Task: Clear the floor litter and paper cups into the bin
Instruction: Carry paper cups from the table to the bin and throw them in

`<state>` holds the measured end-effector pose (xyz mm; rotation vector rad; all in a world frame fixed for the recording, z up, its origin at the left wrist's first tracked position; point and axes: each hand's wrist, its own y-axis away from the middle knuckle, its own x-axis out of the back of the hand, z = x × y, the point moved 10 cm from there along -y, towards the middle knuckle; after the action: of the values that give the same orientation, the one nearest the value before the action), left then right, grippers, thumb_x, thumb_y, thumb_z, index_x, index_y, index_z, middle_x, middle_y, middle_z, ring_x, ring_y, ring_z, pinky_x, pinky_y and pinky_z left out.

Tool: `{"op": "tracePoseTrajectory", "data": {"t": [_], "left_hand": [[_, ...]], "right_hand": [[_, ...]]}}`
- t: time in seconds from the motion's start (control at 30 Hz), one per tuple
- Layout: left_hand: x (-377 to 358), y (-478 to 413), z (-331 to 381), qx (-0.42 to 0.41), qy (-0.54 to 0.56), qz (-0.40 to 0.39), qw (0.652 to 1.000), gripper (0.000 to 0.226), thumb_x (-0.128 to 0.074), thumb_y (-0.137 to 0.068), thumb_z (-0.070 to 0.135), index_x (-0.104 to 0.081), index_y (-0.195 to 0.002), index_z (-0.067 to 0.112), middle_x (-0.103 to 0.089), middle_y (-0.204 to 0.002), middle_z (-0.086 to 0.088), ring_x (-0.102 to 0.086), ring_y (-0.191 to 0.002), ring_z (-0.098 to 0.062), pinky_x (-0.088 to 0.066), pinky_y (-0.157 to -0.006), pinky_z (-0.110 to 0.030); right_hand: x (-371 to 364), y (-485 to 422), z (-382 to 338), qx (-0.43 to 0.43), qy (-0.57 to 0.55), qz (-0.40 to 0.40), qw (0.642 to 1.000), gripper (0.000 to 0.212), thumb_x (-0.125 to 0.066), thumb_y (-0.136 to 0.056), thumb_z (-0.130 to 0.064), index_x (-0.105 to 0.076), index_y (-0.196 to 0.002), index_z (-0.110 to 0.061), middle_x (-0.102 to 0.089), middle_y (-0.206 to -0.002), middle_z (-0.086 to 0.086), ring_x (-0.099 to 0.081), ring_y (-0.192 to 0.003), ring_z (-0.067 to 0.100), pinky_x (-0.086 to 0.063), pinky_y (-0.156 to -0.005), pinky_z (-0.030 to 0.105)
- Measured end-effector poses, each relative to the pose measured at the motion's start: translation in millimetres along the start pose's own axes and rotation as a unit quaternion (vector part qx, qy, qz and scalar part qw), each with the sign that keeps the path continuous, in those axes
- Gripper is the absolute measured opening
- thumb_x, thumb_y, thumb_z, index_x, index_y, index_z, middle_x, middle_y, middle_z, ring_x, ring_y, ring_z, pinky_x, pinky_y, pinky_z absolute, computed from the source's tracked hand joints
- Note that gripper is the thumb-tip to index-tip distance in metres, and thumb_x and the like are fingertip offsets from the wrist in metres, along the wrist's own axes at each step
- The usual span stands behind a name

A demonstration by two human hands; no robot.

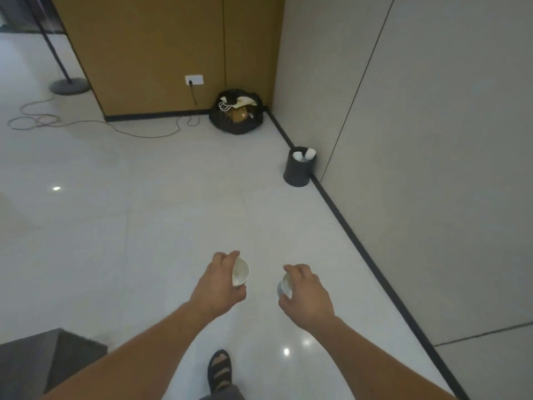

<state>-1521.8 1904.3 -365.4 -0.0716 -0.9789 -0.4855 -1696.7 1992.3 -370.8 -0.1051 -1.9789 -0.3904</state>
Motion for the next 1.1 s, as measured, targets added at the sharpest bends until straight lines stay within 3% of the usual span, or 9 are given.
{"op": "tracePoseTrajectory", "data": {"t": [0.4, 0.77, 1.1], "left_hand": [[-1.4, -250.1, 73.2, -0.075, -0.028, -0.042, 0.996, 0.08, -0.067, -0.079, 0.039, -0.026, -0.146, 0.025, -0.033, -0.136, 0.002, -0.047, -0.115, -0.02, -0.047, -0.094, -0.034], [-8.9, -476.0, 183.3, -0.071, -0.029, 0.004, 0.997, 0.083, -0.07, -0.076, 0.041, -0.025, -0.145, 0.031, -0.033, -0.136, 0.003, -0.049, -0.115, -0.021, -0.049, -0.094, -0.033], [-24.3, -673.6, 227.4, -0.072, -0.004, -0.006, 0.997, 0.082, -0.072, -0.077, 0.039, -0.028, -0.144, 0.027, -0.032, -0.136, 0.0, -0.048, -0.115, -0.023, -0.048, -0.096, -0.034]], "right_hand": [[83.3, -195.8, 68.9, -0.083, -0.03, 0.048, 0.995, 0.062, -0.055, -0.089, -0.035, -0.032, -0.146, -0.027, -0.033, -0.144, -0.003, -0.044, -0.12, 0.019, -0.047, -0.095, 0.029], [203.8, -410.4, 168.0, -0.053, -0.03, 0.079, 0.995, 0.063, -0.055, -0.089, -0.035, -0.031, -0.146, -0.027, -0.031, -0.144, -0.003, -0.042, -0.123, 0.021, -0.045, -0.095, 0.032], [261.4, -592.9, 225.2, -0.07, -0.022, 0.065, 0.995, 0.065, -0.056, -0.088, -0.034, -0.031, -0.147, -0.026, -0.032, -0.142, -0.002, -0.041, -0.124, 0.022, -0.043, -0.096, 0.032]]}}
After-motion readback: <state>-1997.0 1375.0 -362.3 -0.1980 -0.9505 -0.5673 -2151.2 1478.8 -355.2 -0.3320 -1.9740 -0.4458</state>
